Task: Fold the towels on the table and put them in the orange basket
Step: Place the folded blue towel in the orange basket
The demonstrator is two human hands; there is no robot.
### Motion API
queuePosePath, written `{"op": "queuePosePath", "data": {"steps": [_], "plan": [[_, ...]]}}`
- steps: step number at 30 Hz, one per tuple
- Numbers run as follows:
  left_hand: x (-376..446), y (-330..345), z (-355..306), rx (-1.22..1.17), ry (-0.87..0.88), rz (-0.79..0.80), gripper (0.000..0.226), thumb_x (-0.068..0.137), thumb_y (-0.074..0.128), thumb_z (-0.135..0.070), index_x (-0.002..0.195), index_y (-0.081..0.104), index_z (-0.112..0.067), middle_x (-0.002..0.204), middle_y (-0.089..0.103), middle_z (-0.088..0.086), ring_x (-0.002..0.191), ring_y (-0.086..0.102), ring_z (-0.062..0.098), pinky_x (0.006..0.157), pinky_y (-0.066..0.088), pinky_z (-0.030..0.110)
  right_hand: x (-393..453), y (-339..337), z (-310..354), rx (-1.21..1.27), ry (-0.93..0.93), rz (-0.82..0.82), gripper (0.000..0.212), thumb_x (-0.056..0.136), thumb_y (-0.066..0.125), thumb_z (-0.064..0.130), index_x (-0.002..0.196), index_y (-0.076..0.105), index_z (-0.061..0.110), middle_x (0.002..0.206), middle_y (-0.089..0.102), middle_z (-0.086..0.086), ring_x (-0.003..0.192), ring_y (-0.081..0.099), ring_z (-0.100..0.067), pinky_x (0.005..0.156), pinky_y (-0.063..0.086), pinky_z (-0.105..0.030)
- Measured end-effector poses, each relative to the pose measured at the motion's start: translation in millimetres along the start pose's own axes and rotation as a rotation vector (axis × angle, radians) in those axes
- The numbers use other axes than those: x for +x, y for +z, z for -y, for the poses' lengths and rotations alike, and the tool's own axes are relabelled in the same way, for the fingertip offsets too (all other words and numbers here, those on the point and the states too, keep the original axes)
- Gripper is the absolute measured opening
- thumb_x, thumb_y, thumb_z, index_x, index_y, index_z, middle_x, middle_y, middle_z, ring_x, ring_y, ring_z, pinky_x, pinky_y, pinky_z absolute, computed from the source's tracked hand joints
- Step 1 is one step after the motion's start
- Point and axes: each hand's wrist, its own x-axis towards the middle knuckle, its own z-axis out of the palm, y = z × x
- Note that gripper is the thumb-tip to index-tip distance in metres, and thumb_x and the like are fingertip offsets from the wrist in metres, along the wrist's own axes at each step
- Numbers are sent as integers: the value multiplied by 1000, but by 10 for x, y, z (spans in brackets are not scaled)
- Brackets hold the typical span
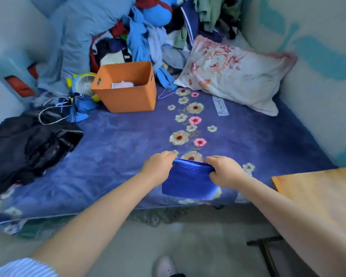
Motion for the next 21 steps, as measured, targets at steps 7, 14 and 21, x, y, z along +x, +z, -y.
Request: {"op": "queuePosePath", "data": {"steps": [7,14,21], "plan": [[10,-544,1357,-167,-120,-104,13,93,41,-13,99,53,-9,99,52,7,95,53,31,77,42,37,1027,-249,1006,-53,-163,-12,41,75,46,-1,114,53,8,112,59,-11,103,53,-29,79,43,-34],[343,-1032,2177,-165,-138,-166,18,94,43,-14,105,55,-9,107,54,10,100,53,30,79,43,37,1907,-625,1623,-117,-173,-24,38,79,41,-3,115,52,8,112,57,-13,101,53,-31,76,44,-38],[1111,-1277,2853,-121,-153,-163,16,95,41,-12,104,53,-6,108,53,12,98,54,32,77,43,40,3028,-907,1739,-96,-185,39,47,80,40,-7,121,51,12,116,50,-14,104,50,-30,72,37,-32]]}}
